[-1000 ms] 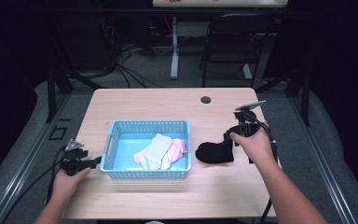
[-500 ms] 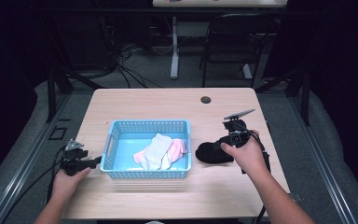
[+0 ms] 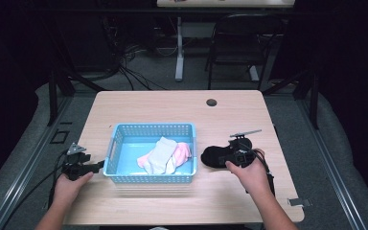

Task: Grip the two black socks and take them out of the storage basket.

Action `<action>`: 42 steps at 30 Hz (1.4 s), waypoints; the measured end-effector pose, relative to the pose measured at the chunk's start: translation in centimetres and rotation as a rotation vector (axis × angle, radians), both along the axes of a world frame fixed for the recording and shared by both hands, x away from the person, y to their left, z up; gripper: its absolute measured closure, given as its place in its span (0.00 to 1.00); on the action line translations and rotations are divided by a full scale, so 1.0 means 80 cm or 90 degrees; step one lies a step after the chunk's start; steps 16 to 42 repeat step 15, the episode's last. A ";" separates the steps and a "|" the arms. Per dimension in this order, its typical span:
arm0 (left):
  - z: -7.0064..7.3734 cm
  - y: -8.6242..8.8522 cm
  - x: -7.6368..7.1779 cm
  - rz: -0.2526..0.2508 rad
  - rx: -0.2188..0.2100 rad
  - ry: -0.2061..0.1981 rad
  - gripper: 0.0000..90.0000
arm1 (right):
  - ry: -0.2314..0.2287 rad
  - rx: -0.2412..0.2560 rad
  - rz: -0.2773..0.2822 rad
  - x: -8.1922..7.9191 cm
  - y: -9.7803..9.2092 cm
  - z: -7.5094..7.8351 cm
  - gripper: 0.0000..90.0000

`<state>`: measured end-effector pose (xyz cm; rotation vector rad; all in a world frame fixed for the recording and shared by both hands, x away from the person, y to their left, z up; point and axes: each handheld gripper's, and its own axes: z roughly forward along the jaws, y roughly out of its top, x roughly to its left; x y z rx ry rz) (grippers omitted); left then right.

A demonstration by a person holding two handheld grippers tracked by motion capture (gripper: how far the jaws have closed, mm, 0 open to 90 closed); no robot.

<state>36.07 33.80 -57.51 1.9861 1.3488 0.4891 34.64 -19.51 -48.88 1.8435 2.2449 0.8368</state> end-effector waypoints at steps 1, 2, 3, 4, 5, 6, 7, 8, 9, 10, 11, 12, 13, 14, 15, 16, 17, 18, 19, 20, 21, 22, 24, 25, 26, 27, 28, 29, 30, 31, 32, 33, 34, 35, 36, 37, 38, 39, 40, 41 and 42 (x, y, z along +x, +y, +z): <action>0.000 0.000 0.000 0.000 0.000 0.000 0.30 | -0.003 -0.006 -0.005 -0.002 -0.001 -0.004 0.71; 0.000 0.000 0.000 0.000 0.000 0.000 0.30 | -0.009 -0.003 -0.003 -0.004 -0.002 -0.008 0.71; 0.000 0.000 0.000 0.001 0.000 0.000 0.30 | -0.006 0.003 -0.008 -0.006 -0.002 -0.010 0.71; 0.000 0.000 0.000 0.001 0.000 0.000 0.30 | -0.010 0.007 -0.013 -0.007 -0.003 -0.012 0.71; 0.000 0.000 0.000 0.001 0.000 0.000 0.30 | -0.012 0.009 -0.014 -0.009 -0.004 -0.015 0.71; 0.000 0.000 0.000 0.000 0.001 0.001 0.30 | -0.013 0.013 -0.012 -0.011 -0.006 -0.018 0.71; 0.000 0.000 0.000 -0.001 0.002 0.001 0.30 | -0.017 0.011 -0.012 -0.014 -0.007 -0.024 0.71; 0.000 0.000 0.000 -0.002 0.002 0.001 0.30 | -0.020 0.010 -0.014 -0.016 -0.009 -0.026 0.71; 0.000 0.000 0.000 -0.002 0.002 0.001 0.30 | -0.026 0.014 -0.015 -0.018 -0.011 -0.029 0.71; 0.000 0.000 0.000 0.000 0.001 0.001 0.30 | -0.030 0.022 -0.017 -0.019 -0.012 -0.031 0.71; 0.000 0.000 0.000 0.001 0.001 0.001 0.30 | -0.043 0.041 -0.023 -0.023 -0.016 -0.035 0.70; 0.000 0.000 0.000 0.001 0.001 0.001 0.30 | -0.049 0.052 -0.028 -0.025 -0.019 -0.039 0.70; 0.000 0.000 0.000 0.001 0.001 0.002 0.30 | -0.060 0.060 -0.034 -0.028 -0.022 -0.042 0.70; 0.000 0.000 0.000 0.001 0.002 0.002 0.30 | -0.070 0.066 -0.038 -0.031 -0.024 -0.045 0.70; 0.000 0.000 0.000 -0.001 0.004 0.003 0.30 | -0.088 0.072 -0.049 -0.035 -0.028 -0.050 0.70; 0.000 0.000 0.000 -0.001 0.004 0.003 0.30 | -0.088 0.072 -0.049 -0.035 -0.028 -0.050 0.70; 0.000 0.000 0.000 -0.001 0.004 0.003 0.30 | -0.088 0.072 -0.049 -0.035 -0.028 -0.050 0.70; 0.000 0.000 0.000 -0.001 0.004 0.003 0.30 | -0.088 0.072 -0.049 -0.035 -0.028 -0.050 0.70; 0.000 0.000 0.000 -0.001 0.004 0.003 0.30 | -0.088 0.072 -0.049 -0.035 -0.028 -0.050 0.70; 0.000 0.000 0.000 -0.001 0.004 0.003 0.30 | -0.088 0.072 -0.049 -0.035 -0.028 -0.050 0.70; 0.000 0.000 0.000 -0.001 0.004 0.003 0.30 | -0.088 0.072 -0.049 -0.035 -0.028 -0.050 0.70; 0.000 0.000 0.000 -0.001 0.004 0.003 0.30 | -0.088 0.072 -0.049 -0.035 -0.028 -0.050 0.70; 0.000 0.000 0.000 -0.001 0.004 0.003 0.30 | -0.088 0.072 -0.049 -0.035 -0.028 -0.050 0.70; 0.000 0.000 0.000 -0.001 0.004 0.003 0.30 | -0.088 0.072 -0.049 -0.035 -0.028 -0.050 0.70; 0.000 0.000 0.000 -0.001 0.004 0.003 0.30 | -0.088 0.072 -0.049 -0.035 -0.028 -0.050 0.70; 0.000 0.000 0.000 -0.001 0.004 0.003 0.30 | -0.088 0.072 -0.049 -0.035 -0.028 -0.050 0.70; 0.000 0.000 0.000 -0.001 0.004 0.003 0.30 | -0.088 0.072 -0.049 -0.035 -0.028 -0.050 0.70; 0.000 0.000 0.000 -0.001 0.004 0.003 0.30 | -0.088 0.072 -0.049 -0.035 -0.028 -0.050 0.70; 0.000 0.000 0.000 -0.001 0.004 0.003 0.30 | -0.088 0.072 -0.049 -0.035 -0.028 -0.050 0.70; 0.000 0.000 0.000 -0.001 0.004 0.003 0.30 | -0.088 0.072 -0.049 -0.035 -0.028 -0.050 0.70; 0.000 0.000 0.000 -0.001 0.004 0.003 0.30 | -0.088 0.072 -0.049 -0.035 -0.028 -0.050 0.70; 0.000 0.000 0.000 -0.001 0.004 0.003 0.30 | -0.088 0.072 -0.049 -0.035 -0.028 -0.050 0.70; 0.000 0.000 0.000 -0.001 0.004 0.003 0.30 | -0.088 0.072 -0.049 -0.035 -0.028 -0.050 0.70; 0.000 0.000 0.000 -0.001 0.004 0.003 0.30 | -0.088 0.072 -0.049 -0.035 -0.028 -0.050 0.70; 0.000 0.000 0.000 -0.001 0.004 0.003 0.30 | -0.088 0.072 -0.049 -0.035 -0.028 -0.050 0.70; 0.000 0.000 0.000 -0.001 0.004 0.003 0.30 | -0.088 0.072 -0.049 -0.035 -0.028 -0.050 0.70; 0.000 0.000 0.000 -0.001 0.004 0.003 0.30 | -0.088 0.072 -0.049 -0.035 -0.028 -0.050 0.70; 0.000 0.000 0.000 -0.001 0.004 0.003 0.30 | -0.088 0.072 -0.049 -0.035 -0.028 -0.050 0.70; 0.000 0.000 0.000 -0.001 0.004 0.003 0.30 | -0.088 0.072 -0.049 -0.035 -0.028 -0.050 0.70; 0.000 0.000 0.000 -0.001 0.004 0.003 0.30 | -0.088 0.072 -0.049 -0.035 -0.028 -0.050 0.70; 0.000 0.000 0.000 -0.001 0.004 0.003 0.30 | -0.088 0.072 -0.049 -0.035 -0.028 -0.050 0.70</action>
